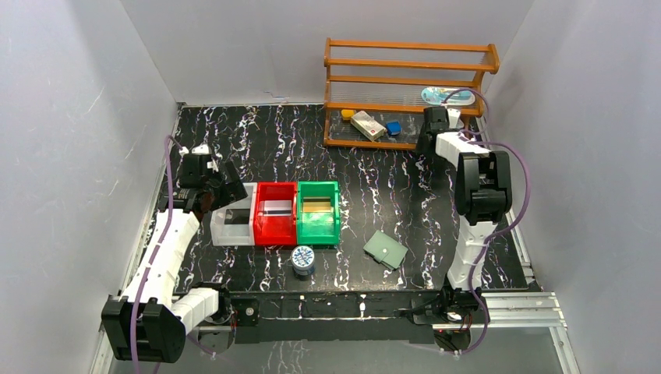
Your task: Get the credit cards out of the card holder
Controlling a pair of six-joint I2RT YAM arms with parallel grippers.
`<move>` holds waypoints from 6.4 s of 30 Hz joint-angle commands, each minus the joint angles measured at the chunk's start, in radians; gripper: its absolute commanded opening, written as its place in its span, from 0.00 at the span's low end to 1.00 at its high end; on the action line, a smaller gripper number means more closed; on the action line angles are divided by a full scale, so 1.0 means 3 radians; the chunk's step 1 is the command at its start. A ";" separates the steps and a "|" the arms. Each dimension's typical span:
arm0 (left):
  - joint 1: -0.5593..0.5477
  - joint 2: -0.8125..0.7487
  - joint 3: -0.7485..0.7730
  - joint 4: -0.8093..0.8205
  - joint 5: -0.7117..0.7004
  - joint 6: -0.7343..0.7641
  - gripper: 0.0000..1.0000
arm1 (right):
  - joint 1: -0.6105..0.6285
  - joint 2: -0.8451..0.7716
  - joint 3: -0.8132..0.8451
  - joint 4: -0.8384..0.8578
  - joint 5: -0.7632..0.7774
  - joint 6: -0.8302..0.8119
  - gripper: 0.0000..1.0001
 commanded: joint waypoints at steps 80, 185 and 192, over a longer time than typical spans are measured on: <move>-0.0029 0.1840 0.1027 0.0538 0.0504 -0.0306 0.98 | 0.2243 -0.1867 -0.0944 -0.0633 -0.1818 0.1127 0.80; 0.0004 0.1222 0.0570 0.0120 0.0130 -0.0119 0.98 | 0.2744 0.0289 0.1897 -0.1303 -0.1527 0.1082 0.59; 0.0051 0.1225 0.0591 0.0098 0.0024 -0.0114 0.98 | 0.2781 0.0635 0.2084 -0.1400 -0.1532 0.1090 0.41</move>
